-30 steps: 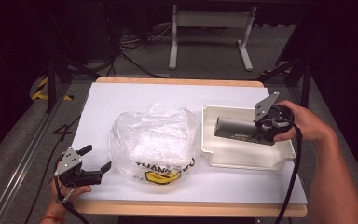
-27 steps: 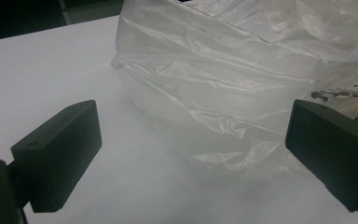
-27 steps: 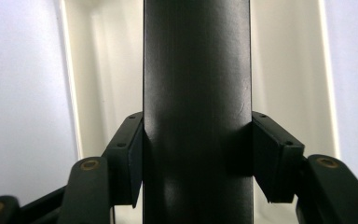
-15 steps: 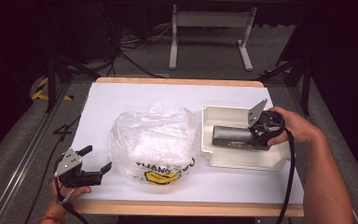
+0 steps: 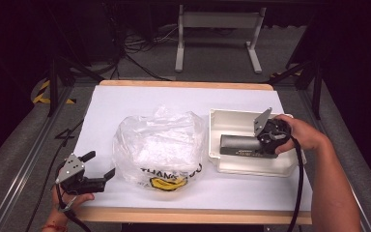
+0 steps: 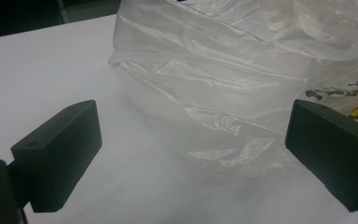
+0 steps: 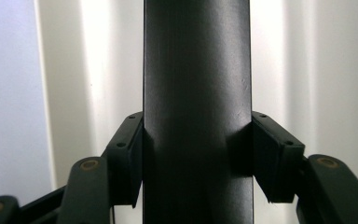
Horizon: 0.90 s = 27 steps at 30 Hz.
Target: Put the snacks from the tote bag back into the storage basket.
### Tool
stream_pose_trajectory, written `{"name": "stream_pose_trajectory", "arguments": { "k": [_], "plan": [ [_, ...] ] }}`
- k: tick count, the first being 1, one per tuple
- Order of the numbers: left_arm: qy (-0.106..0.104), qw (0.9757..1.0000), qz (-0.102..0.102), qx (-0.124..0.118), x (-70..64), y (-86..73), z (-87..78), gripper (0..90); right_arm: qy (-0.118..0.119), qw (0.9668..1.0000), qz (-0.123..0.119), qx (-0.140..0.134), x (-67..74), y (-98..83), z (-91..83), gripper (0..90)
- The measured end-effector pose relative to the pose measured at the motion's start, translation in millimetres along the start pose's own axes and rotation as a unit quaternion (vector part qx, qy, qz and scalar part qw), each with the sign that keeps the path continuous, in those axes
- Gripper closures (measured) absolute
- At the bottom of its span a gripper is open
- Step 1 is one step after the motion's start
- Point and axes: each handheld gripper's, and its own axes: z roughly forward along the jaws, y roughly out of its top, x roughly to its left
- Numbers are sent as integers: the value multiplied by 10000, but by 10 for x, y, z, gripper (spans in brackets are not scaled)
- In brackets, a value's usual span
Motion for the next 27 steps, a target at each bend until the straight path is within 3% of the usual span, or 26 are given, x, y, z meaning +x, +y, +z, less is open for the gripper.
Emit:
{"name": "stream_pose_trajectory", "arguments": {
  "k": [4,8,12,23,27],
  "plan": [
    [-11,10000,0,-4,4,1,-2,45,28,10000,23,-64,-10,-24,39,425],
    [-5,10000,7,5,-3,3,3,45,63,9999,44,69,-27,-29,58,416],
    [-13,10000,-8,-17,-3,4,1,45,7,9997,246,87,-40,-29,16,375],
    [-15,10000,10,-22,-3,10,-8,45,-113,9995,282,-45,-12,0,-71,372],
    [-21,10000,6,-30,1,13,-10,45,-247,9990,273,-253,8,-2,-155,366]
  ]
}}
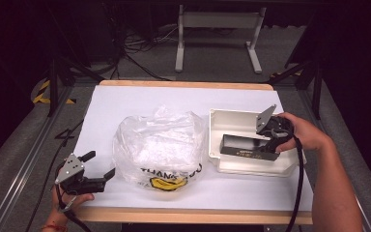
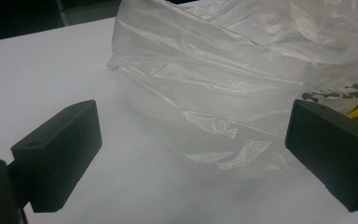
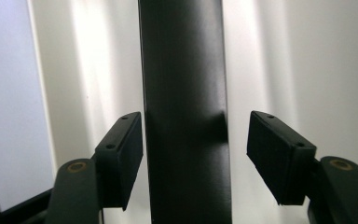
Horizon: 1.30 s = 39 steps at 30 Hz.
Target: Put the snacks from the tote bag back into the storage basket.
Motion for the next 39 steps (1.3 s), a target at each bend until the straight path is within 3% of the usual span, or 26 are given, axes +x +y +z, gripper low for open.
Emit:
{"name": "stream_pose_trajectory", "arguments": {
  "k": [2,10,16,20,22,24,25,26,30,32,33,34,36,37,38,39],
  "plan": [
    [2,10000,-5,-12,-1,2,-3,45,-73,9998,16,-194,17,-2,-62,365],
    [0,10000,5,-43,-3,10,-10,45,-308,9980,43,-553,73,4,-228,349],
    [6,10000,-20,-60,24,2,-14,45,-779,9933,211,-829,168,-30,-298,310],
    [-6,10000,-16,-44,27,-2,-15,45,-1155,9843,604,-1188,243,-127,-384,272],
    [1,10000,-28,-30,30,-2,-11,45,-1196,9806,640,-1418,300,-157,-412,264],
    [-7,10000,-27,-36,31,-3,-6,45,-1251,9790,700,-1448,328,-162,-422,257],
    [-18,10000,-3,-6,28,-3,4,45,-1353,9764,688,-1538,393,-173,-434,245],
    [-18,10000,-3,-6,28,-3,4,45,-1353,9764,688,-1538,393,-173,-434,245],
    [-1,10000,-9,0,26,-2,6,45,-1534,9694,808,-1740,508,-202,-470,232],
    [-1,10000,-9,-6,28,-1,2,45,-1561,9681,852,-1764,525,-207,-474,224],
    [-3,10000,-12,-7,28,2,-7,45,-1682,9641,940,-1826,565,-224,-482,221],
    [-3,10000,-12,-7,28,2,-7,45,-1682,9641,940,-1826,565,-224,-482,221],
    [6,10000,-13,-1,23,5,-14,45,-1808,9582,1109,-1921,612,-267,-489,206],
    [6,10000,-13,-1,23,5,-14,45,-1808,9582,1109,-1921,612,-267,-489,206],
    [11,10000,-13,14,20,5,-12,45,-1918,9543,1224,-1940,637,-300,-484,185],
    [11,10000,-13,14,20,5,-12,45,-1918,9543,1224,-1940,637,-300,-484,185]
  ]
}}
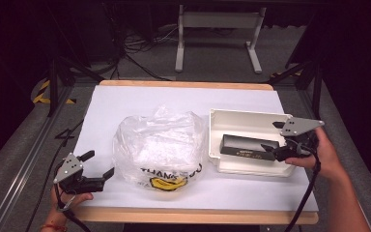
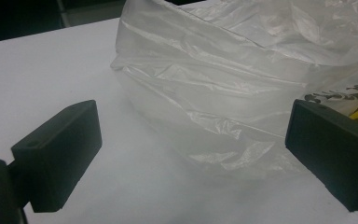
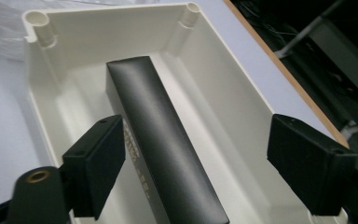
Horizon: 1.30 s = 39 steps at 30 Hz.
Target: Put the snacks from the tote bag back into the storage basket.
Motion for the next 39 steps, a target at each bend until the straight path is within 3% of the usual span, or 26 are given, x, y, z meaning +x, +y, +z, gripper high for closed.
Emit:
{"name": "stream_pose_trajectory", "arguments": {
  "k": [8,16,21,25,28,39],
  "plan": [
    [2,10000,10,-13,1,2,1,45,-172,9991,376,-33,32,-109,-42,176],
    [-22,10000,33,-37,-3,8,-9,45,-447,9951,880,8,28,-163,-87,162],
    [-22,10000,28,-13,3,7,-11,45,-632,9931,987,87,65,-219,-121,144],
    [-38,10000,31,-9,5,4,-4,45,-680,9921,1057,41,91,-277,-163,134],
    [-46,10000,22,-42,5,2,-5,45,-734,9897,1229,30,106,-328,-189,122],
    [-43,10000,30,-46,-1,6,-14,44,-943,9840,1506,-138,209,-548,-293,104]
  ]
}}
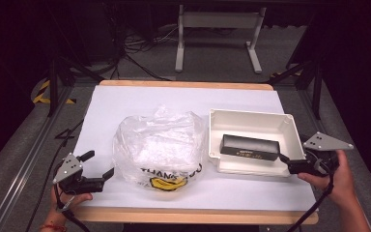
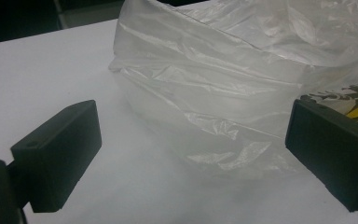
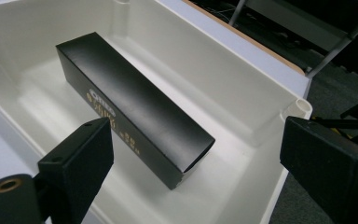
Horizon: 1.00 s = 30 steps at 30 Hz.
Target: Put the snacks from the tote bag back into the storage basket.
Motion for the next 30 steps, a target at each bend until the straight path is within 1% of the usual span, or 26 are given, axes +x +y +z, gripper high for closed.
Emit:
{"name": "stream_pose_trajectory", "arguments": {
  "k": [4,5,8,10,13,15,16,18,20,21,22,24,25,27,29,30],
  "plan": [
    [9,10000,-16,-12,1,1,-2,44,22,9999,100,-57,11,-94,-31,104],
    [2,10000,-1,7,1,2,0,44,27,9998,163,-92,11,-126,-40,104],
    [-8,10000,12,24,-1,3,1,44,-12,9997,220,-103,9,-189,-58,102],
    [7,10000,-7,-8,0,1,-2,44,-15,9994,317,-130,19,-249,-63,98],
    [-5,10000,-6,-25,3,3,-11,44,-39,9994,308,-121,38,-319,-58,93],
    [-8,10000,-4,-32,2,1,-16,44,-18,9991,401,-126,44,-363,-61,93],
    [-6,10000,-7,25,7,1,-21,44,-31,9990,421,-134,46,-384,-65,91],
    [6,10000,-30,9,10,-7,-10,44,-100,9988,445,-163,48,-424,-81,85],
    [8,10000,-11,20,10,-9,-5,44,-135,9985,488,-205,49,-459,-99,80],
    [8,10000,-19,22,10,-9,-3,44,-237,9981,500,-262,54,-499,-113,79],
    [16,10000,-29,21,14,-9,-1,44,-275,9978,516,-310,55,-521,-119,78],
    [26,10000,-33,13,23,-9,6,44,-243,9967,656,-424,57,-581,-126,74],
    [19,10000,-35,18,25,-9,6,44,-255,9963,706,-427,60,-622,-120,71],
    [19,10000,-29,27,32,-13,12,44,-245,9961,720,-452,87,-695,-105,67],
    [24,10000,-52,37,44,-15,13,44,-336,9959,698,-470,118,-753,-87,63],
    [21,10000,-64,14,49,-17,16,44,-333,9955,741,-484,132,-787,-81,63]
  ]
}}
